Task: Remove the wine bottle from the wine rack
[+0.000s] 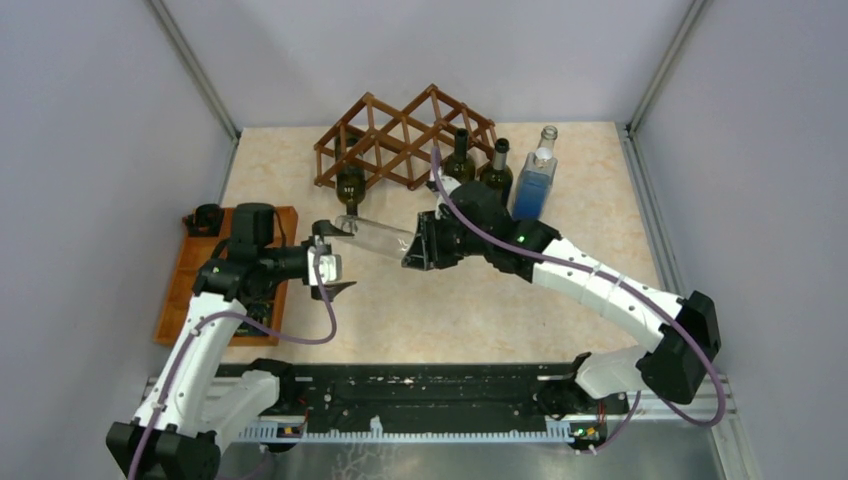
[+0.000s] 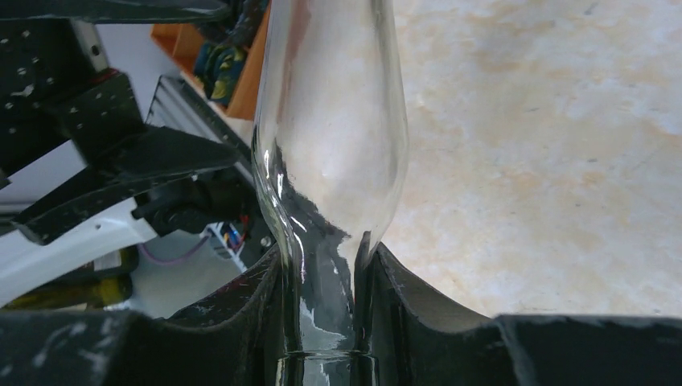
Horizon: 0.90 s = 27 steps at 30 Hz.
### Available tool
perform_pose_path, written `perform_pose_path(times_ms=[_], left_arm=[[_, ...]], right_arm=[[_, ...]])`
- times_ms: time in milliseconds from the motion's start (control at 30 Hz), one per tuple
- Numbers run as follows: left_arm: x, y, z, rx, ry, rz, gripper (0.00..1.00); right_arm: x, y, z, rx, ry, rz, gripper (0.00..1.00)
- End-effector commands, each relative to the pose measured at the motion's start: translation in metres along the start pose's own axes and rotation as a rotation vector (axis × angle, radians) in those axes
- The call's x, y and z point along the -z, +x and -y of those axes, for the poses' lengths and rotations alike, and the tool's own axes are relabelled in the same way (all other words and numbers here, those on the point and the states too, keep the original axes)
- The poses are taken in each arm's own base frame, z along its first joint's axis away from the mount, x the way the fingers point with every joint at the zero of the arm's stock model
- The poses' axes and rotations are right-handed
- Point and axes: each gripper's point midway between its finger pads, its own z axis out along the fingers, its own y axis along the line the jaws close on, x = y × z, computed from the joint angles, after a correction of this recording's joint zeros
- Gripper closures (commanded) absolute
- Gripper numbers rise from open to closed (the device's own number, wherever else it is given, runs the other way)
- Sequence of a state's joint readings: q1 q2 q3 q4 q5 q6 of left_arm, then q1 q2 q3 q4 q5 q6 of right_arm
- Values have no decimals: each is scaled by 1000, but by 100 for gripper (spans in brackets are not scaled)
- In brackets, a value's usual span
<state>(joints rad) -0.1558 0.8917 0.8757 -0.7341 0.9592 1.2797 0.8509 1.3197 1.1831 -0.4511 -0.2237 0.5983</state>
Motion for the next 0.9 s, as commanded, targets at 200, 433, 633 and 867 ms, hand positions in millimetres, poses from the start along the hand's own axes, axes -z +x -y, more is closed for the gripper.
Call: perform_pose_path(times_ms=[200,433,633,867], left_arm=[[-22,-2,-12,-155,-17,-60,1],[-25,8,-13,-127,-14,-113,1],[-26,25,-12,-108,-21,-186,7],[-24,23,-19,-121,-54,-195,55]], right_arm=[[24,-21,-85,97,-288,87,100],[24,-14,-96,114,-329,70,100],[26,-8,-102,110,-358,53,100],[17,-6,-102,80,-361,37,86]])
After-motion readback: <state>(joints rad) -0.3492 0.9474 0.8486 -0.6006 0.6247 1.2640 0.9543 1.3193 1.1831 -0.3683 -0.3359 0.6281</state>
